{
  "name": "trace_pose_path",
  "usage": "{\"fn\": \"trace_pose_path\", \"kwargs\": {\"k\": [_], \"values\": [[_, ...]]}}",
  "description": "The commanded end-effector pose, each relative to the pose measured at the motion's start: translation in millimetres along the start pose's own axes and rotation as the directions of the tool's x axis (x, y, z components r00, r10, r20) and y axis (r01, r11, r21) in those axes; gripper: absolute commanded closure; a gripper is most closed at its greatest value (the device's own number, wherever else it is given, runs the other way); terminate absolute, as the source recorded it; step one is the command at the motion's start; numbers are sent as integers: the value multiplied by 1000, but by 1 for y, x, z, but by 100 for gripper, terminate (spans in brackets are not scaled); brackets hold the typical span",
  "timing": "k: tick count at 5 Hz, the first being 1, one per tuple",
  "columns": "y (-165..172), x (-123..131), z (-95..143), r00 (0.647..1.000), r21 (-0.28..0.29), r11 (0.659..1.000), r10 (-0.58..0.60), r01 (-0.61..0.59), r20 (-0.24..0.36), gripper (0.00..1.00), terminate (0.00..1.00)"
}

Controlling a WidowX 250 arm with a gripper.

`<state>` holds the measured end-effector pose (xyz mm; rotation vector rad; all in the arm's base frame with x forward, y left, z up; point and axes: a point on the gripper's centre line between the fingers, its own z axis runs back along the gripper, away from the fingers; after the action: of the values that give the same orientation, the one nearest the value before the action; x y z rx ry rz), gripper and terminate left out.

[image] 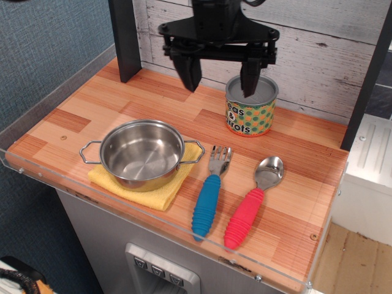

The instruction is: Place the blue utensil to the left of the silver pot.

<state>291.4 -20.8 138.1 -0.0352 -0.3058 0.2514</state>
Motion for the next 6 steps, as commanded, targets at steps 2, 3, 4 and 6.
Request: {"fn": "trace_pose_path", "kwargs": {"k": [2,3,4,6], "values": [[17,-42,-17,947,21,953,304,-303,-103,0,0],[16,-46,-30,927,47,932,361,-358,-100,0,0],[12,-49,-47,933,82,937,347,-341,-93,0,0],[8,-53,-73,936,104,941,334,-323,-114,0,0]]}}
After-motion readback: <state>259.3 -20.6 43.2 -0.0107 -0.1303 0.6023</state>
